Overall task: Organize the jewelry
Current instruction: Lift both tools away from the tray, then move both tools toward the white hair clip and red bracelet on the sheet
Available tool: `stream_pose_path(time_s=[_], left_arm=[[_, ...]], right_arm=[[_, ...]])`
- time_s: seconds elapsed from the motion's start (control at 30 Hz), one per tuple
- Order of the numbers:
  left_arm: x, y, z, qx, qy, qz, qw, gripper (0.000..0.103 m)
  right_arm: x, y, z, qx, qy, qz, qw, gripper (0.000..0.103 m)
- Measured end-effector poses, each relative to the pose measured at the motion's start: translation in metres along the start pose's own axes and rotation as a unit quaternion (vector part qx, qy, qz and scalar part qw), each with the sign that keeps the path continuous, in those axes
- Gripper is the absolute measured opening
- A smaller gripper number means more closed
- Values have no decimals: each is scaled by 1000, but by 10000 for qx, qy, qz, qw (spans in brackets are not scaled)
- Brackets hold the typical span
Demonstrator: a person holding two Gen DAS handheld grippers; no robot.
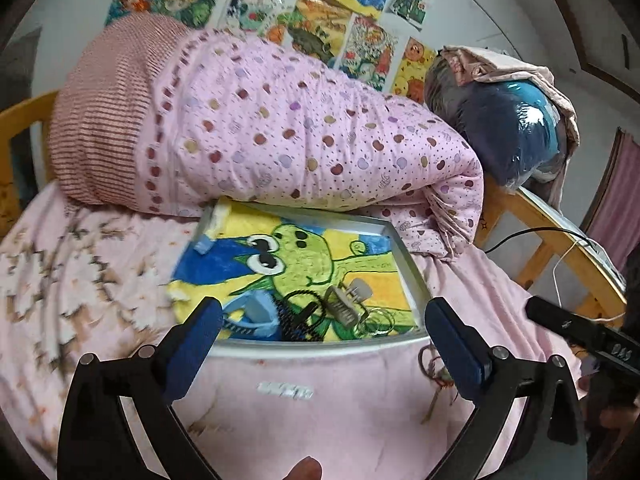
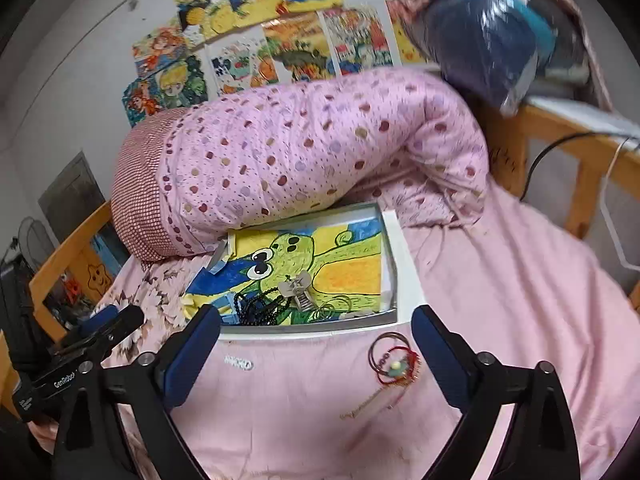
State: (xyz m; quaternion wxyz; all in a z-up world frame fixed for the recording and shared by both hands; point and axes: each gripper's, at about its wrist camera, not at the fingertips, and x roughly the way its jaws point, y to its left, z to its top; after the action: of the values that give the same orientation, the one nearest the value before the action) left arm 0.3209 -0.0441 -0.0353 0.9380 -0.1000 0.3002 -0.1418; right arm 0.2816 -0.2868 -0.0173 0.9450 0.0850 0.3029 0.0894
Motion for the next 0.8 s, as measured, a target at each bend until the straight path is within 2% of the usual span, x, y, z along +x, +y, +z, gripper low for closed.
stream_pose_path(time_s=[0.23,0.4,0.53,0.7,0.8], left_arm=[[-57,-12,-24,488,-250,364,9978,101],[-95,-23,-45,849,-354,611,9939,101],[-113,-23,-62,926,-220,657,9933,101],[-130,-25,-82,962,41,733,9926,101],[-133,-26,-91,958,270,739,9923,101]], right_arm=[[-44,15,-21,-290,-161,-143,9993,103],[-69,23,-37,-355,-116,-218,9991,103],[-80,27,-53,-395,140,-400,9983,103],[-81,23,-79,-312,740,-661,9946,103],[-77,15,-88,-40,1076,-678,9919,103]])
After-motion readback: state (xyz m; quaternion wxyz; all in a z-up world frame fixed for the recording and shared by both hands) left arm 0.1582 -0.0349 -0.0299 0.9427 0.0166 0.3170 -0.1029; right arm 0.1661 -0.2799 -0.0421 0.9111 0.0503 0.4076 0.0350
